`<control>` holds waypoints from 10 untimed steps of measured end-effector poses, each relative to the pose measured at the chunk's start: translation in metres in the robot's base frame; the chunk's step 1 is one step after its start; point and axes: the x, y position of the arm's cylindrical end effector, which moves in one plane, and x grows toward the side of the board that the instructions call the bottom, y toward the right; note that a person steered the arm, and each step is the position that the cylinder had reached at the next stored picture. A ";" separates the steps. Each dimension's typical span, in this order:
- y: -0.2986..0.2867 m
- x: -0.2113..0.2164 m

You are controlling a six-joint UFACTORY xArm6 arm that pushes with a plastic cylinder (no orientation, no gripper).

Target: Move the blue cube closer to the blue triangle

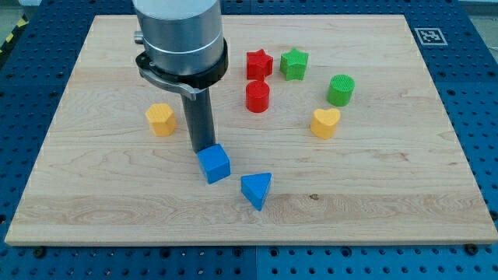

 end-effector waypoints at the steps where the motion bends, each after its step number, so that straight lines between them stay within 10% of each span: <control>1: 0.000 0.000; 10: -0.007 0.073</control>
